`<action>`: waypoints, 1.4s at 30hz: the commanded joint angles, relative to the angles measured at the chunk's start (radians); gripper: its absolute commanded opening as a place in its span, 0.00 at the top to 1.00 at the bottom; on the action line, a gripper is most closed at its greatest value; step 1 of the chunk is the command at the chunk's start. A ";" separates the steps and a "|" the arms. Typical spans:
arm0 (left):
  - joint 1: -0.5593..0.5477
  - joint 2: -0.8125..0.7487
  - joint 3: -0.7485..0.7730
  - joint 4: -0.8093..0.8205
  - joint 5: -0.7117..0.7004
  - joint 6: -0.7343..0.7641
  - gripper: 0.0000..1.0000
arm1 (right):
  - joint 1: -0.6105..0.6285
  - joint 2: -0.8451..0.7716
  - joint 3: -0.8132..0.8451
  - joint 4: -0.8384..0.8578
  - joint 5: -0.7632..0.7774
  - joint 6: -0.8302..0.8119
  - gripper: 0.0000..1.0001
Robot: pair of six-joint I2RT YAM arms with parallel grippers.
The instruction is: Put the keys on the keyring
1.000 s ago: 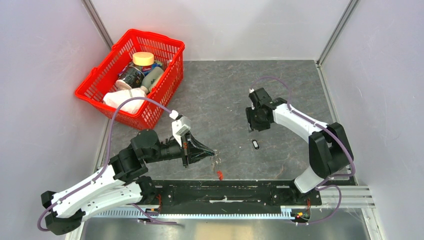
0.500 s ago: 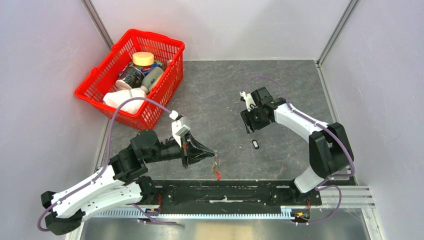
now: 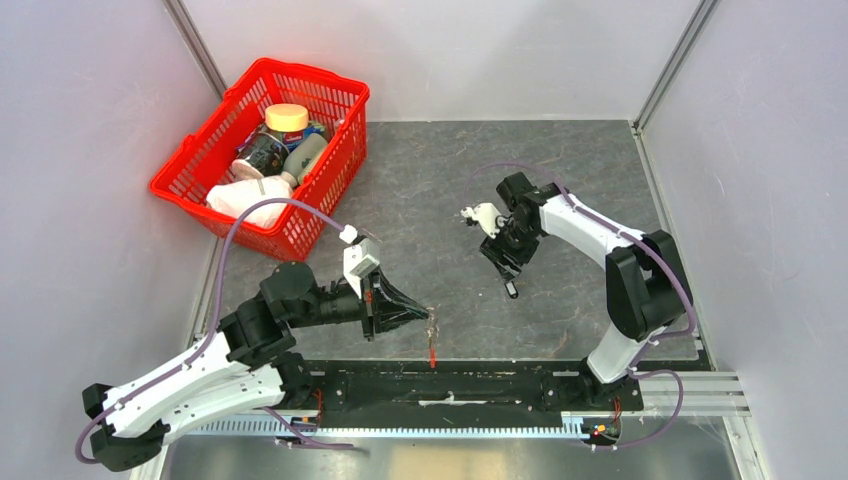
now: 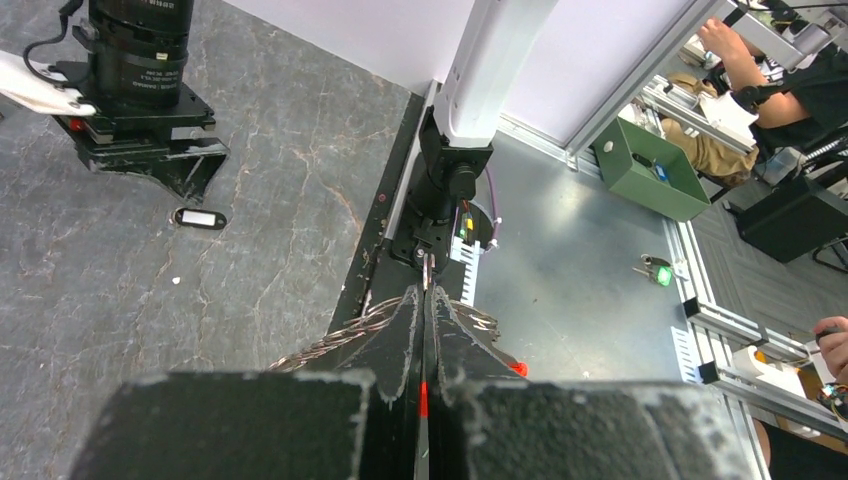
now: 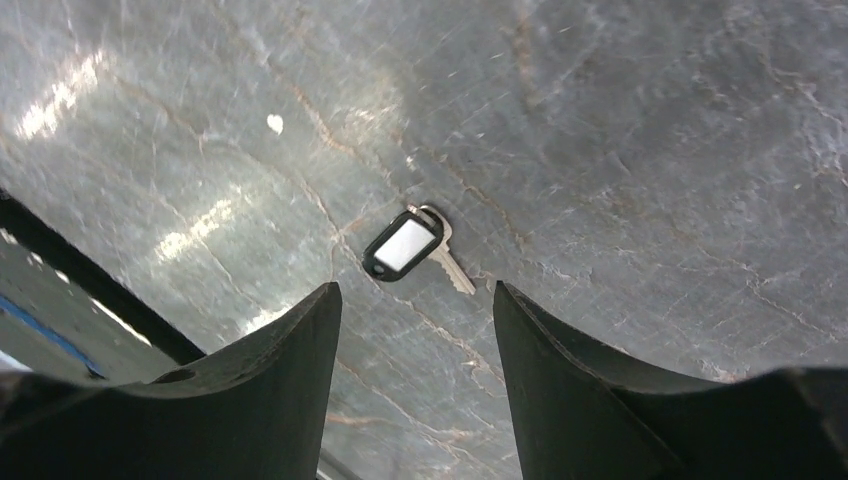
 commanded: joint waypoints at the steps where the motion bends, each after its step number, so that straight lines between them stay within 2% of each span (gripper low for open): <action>1: -0.002 -0.009 -0.002 0.073 0.021 -0.030 0.98 | 0.009 0.009 -0.008 -0.076 -0.030 -0.162 0.36; 16: -0.003 -0.001 -0.005 0.075 0.017 -0.032 0.98 | 0.040 0.050 -0.004 -0.025 0.005 -0.253 0.41; 32: -0.003 0.013 -0.004 0.071 0.005 -0.028 0.98 | 0.062 0.094 0.015 0.020 0.007 -0.270 0.44; 42: -0.003 0.021 -0.005 0.070 -0.002 -0.025 0.98 | 0.070 0.115 0.018 0.023 -0.008 -0.279 0.49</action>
